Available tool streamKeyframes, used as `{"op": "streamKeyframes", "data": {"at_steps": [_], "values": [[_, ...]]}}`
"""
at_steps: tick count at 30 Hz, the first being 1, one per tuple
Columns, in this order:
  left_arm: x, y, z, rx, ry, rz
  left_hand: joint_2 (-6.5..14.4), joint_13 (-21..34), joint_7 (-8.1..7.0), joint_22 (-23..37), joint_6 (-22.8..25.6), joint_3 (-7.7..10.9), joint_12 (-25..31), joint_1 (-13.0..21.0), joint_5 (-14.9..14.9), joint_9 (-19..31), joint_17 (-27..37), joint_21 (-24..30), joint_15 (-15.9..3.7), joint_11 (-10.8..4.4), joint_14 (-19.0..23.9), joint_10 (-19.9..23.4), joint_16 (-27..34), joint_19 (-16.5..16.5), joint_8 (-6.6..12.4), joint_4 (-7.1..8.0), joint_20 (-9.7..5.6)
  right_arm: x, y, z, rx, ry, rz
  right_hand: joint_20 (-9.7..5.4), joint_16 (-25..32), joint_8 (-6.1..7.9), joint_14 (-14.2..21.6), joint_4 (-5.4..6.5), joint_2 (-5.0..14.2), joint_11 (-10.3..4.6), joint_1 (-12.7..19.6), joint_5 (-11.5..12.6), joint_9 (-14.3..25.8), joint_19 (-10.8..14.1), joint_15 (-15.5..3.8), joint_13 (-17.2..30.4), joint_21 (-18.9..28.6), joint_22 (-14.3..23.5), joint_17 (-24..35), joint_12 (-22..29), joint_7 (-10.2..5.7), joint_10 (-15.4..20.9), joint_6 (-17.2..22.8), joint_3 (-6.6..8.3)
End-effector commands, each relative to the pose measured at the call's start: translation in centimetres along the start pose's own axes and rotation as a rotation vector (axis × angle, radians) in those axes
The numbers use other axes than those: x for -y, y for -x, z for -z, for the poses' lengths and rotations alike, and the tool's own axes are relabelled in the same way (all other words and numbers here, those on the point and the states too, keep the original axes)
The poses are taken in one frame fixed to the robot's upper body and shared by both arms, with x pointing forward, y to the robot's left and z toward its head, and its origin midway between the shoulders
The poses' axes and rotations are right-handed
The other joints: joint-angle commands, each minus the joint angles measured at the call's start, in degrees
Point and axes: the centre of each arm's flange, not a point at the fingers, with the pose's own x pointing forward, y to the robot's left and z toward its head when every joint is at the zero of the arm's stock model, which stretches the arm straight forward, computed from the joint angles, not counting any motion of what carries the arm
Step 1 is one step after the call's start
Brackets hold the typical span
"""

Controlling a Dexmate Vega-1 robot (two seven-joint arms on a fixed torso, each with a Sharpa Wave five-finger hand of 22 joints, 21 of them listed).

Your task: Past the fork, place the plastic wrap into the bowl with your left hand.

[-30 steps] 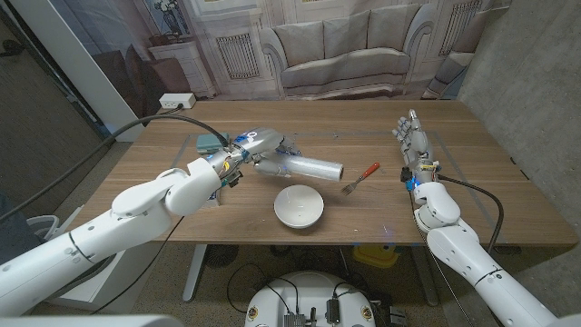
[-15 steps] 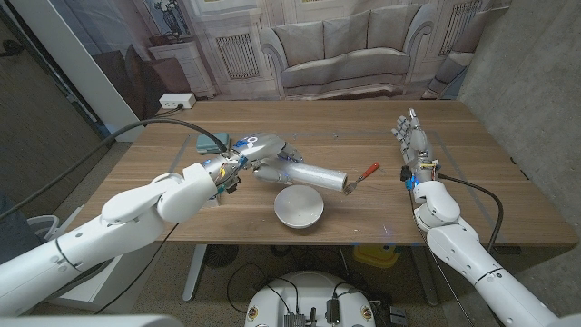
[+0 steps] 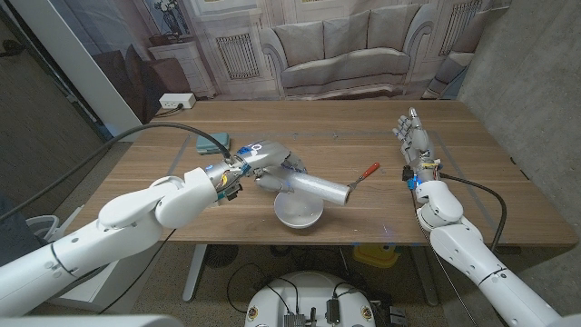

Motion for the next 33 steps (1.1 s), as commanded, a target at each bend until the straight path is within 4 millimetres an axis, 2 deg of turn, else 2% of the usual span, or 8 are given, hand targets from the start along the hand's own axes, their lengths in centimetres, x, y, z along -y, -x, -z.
{"op": "streamKeyframes", "data": {"at_steps": [1,20,33], "values": [[1.4,0.1,-1.4,0.012,-0.035,0.041,3.67,0.16,-0.9,0.21,7.79,1.36,0.25,3.86,0.32,0.1,0.09,0.24,-7.65,-0.14,3.13,0.85,0.42,0.32,0.78,0.95,-1.57,0.7,0.2,-0.4,-0.01,0.005,0.003,-0.23,-0.31,0.07,0.34,-0.28,0.28,0.38,-0.05,-0.15,0.14,0.6,0.31,0.09,-0.4,0.13,0.11,-0.12,0.18,0.35,0.39,0.06],[4.3,-0.6,-0.8,-0.025,-0.036,0.023,3.57,0.17,-0.87,0.24,7.7,1.3,0.14,3.82,0.26,0.08,0.14,0.12,-7.58,-0.16,2.7,0.75,0.23,-0.28,0.59,1.03,-1.57,1.1,0.4,0.2,-0.028,0.001,0.003,-0.21,-0.33,0.07,0.34,-0.34,0.33,0.36,-0.05,-0.15,0.14,0.74,0.22,0.09,-0.63,0.14,0.11,-0.11,0.13,0.38,0.4,0.02],[4.8,-1.1,-0.6,-0.031,-0.037,0.044,3.61,0.18,-0.77,0.3,7.52,1.25,0.0,3.66,0.24,0.09,0.28,-0.08,-7.49,-0.19,2.15,0.38,0.12,-1.18,0.39,1.21,-1.51,1.3,0.5,0.5,-0.03,-0.006,0.011,-0.21,-0.3,0.07,0.42,-0.37,0.35,0.43,-0.06,-0.15,0.14,0.8,0.19,0.09,-0.78,0.14,0.11,-0.12,0.14,0.38,0.41,-0.01]]}}
